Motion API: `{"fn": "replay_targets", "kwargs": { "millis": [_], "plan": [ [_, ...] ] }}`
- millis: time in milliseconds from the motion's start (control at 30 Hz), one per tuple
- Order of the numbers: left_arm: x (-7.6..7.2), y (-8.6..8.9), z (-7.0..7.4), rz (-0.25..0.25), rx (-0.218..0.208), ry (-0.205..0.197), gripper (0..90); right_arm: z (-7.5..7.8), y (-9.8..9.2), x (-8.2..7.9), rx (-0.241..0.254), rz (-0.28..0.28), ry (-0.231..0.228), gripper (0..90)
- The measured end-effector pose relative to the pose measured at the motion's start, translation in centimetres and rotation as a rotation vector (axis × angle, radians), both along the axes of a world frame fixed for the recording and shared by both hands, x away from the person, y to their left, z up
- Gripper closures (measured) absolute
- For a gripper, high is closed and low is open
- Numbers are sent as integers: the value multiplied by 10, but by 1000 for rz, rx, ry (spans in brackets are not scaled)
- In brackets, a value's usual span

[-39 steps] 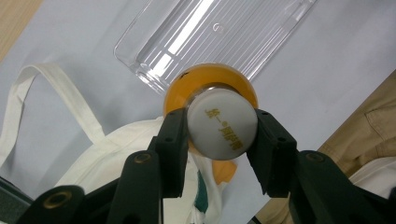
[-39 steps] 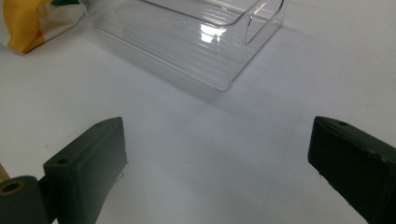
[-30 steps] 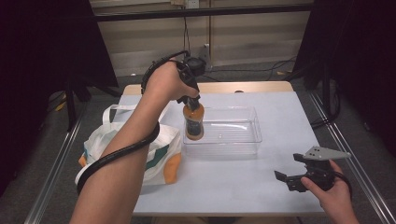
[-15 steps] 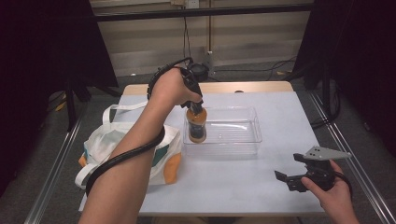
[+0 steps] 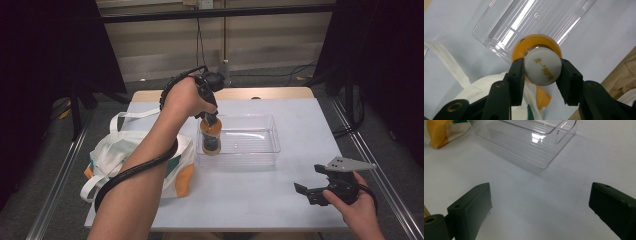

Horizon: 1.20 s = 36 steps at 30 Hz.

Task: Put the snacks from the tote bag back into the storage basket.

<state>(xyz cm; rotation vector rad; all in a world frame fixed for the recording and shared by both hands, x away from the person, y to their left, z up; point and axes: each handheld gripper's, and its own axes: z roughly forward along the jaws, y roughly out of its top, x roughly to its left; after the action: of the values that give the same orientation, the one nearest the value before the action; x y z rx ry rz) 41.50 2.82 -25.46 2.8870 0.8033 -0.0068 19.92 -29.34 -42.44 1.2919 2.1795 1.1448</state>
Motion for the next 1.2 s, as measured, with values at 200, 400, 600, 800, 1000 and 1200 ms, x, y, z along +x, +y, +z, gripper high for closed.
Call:
{"fn": "replay_targets", "kwargs": {
  "millis": [200, 400, 600, 800, 1000, 1200],
  "plan": [
    [1, 2, -3, -11, 8, 5, 593, 0, 0, 0, -1, 0, 1, 42],
    [1, 5, -9, 5, 2, 14, 593, 0, 0, 0, -1, -2, 5, 42],
    [1, 7, -14, 7, 10, 16, 593, -1, 1, 0, -1, 5, 5, 42],
    [1, 9, -17, 9, 8, 24, 593, -1, 1, 1, -3, 4, 5, 42],
    [2, 12, -22, 6, 14, 33, 593, -1, 1, 0, -2, 5, 8, 42],
    [2, 16, -30, 10, 14, 31, 593, -1, 1, 1, -3, 4, 6, 42]
  ]
}}
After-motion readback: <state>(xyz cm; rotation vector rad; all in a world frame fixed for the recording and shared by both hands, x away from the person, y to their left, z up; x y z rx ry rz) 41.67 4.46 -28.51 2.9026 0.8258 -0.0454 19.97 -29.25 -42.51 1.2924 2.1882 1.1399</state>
